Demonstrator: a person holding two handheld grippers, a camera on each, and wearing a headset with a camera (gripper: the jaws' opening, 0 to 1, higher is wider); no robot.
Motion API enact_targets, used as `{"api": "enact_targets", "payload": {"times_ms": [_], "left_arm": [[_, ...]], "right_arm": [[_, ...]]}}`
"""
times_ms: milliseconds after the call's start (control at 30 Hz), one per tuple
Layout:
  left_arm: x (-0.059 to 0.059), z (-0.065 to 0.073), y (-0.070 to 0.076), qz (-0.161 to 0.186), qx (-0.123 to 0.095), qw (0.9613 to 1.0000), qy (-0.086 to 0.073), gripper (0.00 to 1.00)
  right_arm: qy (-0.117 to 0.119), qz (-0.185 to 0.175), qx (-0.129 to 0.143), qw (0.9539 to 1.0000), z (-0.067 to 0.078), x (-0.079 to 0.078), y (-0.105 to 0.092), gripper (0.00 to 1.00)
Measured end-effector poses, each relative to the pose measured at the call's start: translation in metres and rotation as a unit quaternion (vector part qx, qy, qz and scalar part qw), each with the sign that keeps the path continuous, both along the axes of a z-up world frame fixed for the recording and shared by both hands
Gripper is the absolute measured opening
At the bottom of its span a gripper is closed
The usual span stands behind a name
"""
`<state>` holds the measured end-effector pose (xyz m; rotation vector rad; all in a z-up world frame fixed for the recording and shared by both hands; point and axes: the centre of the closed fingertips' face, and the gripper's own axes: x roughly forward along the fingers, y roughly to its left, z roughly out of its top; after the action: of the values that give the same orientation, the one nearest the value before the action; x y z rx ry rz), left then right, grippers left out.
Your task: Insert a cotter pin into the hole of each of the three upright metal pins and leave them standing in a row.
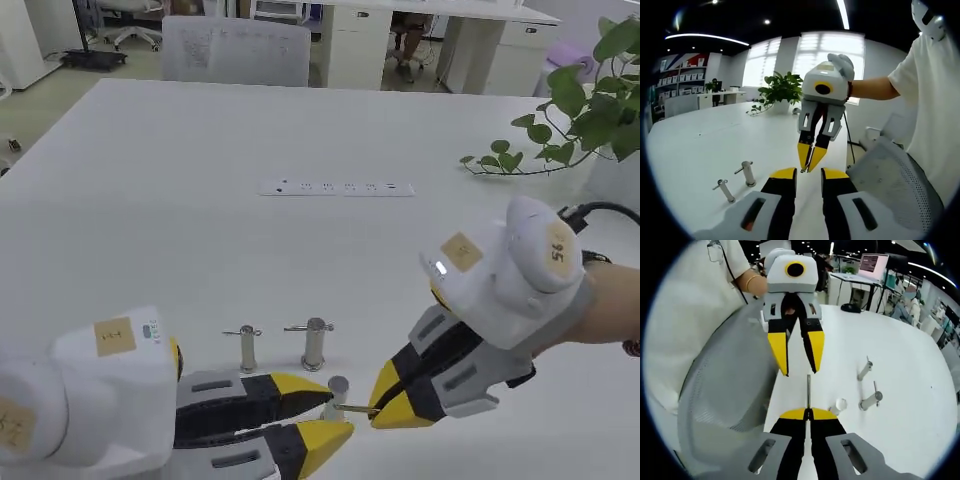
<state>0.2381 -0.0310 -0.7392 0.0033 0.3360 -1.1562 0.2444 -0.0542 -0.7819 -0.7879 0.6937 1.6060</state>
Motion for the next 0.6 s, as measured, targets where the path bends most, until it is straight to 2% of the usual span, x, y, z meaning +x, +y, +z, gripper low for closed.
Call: {"api": "enact_targets", "payload": {"times_ms": [267, 600], "left_arm": [[0.010, -0.003, 0.003, 0.022, 0.000, 0.9997, -0.009, 0.24], [0.026, -0.017, 0.007, 0.053, 0.009, 0.9985, -0.003, 0.30]], "right_arm": [[-0.011, -0.011, -0.020, 0.9997, -0.007, 0.011, -0.008, 0.03], [-0.035, -0.021, -0.054, 0.9977, -0.021, 0.031, -0.019, 0.03]]}}
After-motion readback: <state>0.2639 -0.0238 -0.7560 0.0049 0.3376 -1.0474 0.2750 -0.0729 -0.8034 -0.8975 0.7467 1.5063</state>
